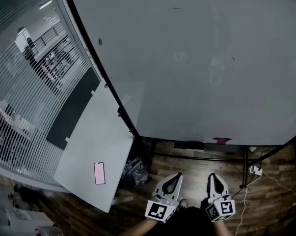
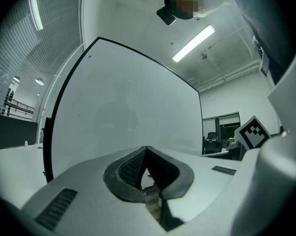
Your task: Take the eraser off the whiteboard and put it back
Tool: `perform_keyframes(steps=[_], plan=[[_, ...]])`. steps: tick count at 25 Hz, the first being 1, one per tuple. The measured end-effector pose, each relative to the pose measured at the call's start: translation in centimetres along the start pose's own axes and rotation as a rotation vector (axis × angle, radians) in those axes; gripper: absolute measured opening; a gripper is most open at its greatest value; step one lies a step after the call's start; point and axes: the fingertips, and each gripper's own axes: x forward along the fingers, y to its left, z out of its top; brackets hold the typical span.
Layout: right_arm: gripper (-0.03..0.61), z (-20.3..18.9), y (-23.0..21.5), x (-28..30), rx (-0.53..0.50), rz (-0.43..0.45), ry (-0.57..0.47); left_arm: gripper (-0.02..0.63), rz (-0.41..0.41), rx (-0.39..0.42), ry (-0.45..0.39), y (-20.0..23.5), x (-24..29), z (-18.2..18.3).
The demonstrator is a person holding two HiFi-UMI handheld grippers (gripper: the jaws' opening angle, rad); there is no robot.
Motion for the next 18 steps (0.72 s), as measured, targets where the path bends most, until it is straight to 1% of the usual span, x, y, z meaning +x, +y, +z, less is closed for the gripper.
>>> perform_keyframes(steps=[5,7,11,13,16,18], plan=[[0.014,0.7,-0.4,0.2,0.009,0.008,-0.032,0.006,0.005,-0.001,0.023,-0.3,0.2,-0.7],[0.014,0.7,-0.7,0.4,0.007,0.003,-0.029,0.008,0.005,0.008,0.024,-0.4,0.3,-0.8],[0.014,1.4,-0.5,0.5,0.062,0.022,-0.058,0.006,0.006,0.026,0.025,-0.7,0.4,-0.8],[0.014,1.3,-0.6,0.4,0.054,0.021,-0.05,0.006,0.001,0.028,0.022,-0.8,0.6,-0.8],[0.014,0.6,-1.4,0.3,0.015,0.007,-0.017,0.006,0.0,0.023,0.027,-1.1,0.8,-1.0],[0.014,0.7,-1.5,0.3,0.0,0.01,-0.023,0.007,0.003,0.017,0.026,-1.1,0.9,-1.1]])
